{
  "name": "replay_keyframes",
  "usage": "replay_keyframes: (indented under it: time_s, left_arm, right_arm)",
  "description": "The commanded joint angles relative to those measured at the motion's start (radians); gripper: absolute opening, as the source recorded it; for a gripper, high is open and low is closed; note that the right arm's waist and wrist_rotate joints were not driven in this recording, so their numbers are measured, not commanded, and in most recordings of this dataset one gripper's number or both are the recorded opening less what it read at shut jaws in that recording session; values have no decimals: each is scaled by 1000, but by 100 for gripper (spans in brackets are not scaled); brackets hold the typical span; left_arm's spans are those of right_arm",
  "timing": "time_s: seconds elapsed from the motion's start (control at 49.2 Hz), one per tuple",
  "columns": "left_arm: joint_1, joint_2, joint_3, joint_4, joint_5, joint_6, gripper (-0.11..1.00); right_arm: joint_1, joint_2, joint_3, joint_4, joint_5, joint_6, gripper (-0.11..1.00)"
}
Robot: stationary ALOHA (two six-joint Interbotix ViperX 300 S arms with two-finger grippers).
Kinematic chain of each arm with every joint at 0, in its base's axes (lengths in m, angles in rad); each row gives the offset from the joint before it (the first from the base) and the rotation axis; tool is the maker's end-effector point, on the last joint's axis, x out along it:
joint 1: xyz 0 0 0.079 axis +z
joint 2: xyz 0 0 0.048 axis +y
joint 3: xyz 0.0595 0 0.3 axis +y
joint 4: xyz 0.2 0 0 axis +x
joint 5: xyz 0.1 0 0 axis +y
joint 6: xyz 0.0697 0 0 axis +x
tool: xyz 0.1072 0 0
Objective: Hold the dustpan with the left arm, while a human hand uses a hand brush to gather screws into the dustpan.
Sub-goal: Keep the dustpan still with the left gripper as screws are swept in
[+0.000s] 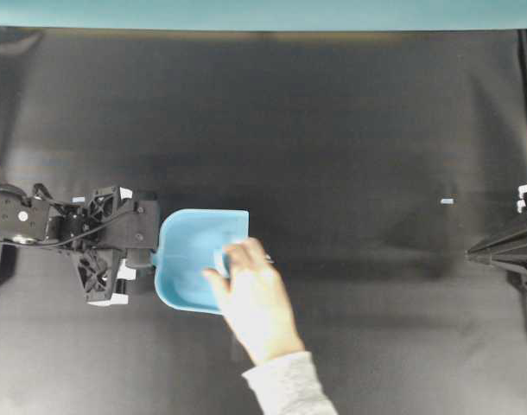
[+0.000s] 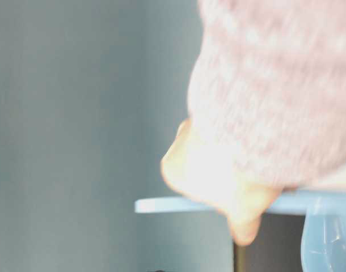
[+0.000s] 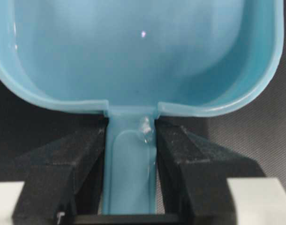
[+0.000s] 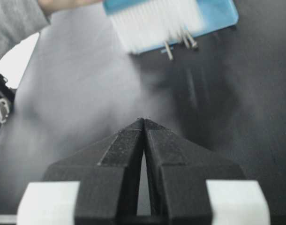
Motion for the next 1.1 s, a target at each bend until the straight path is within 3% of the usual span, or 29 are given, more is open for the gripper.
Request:
replay_keyframes:
  time_s: [0.0,1.078]
  left_arm:
    - [5,3,-21,3,-8,3,30]
    - [2,9,-26,3,-11,-9,30]
  right_arm:
    - [0,3,-5,0,-5,0,0]
    - [0,3,-5,0,-3,2,0]
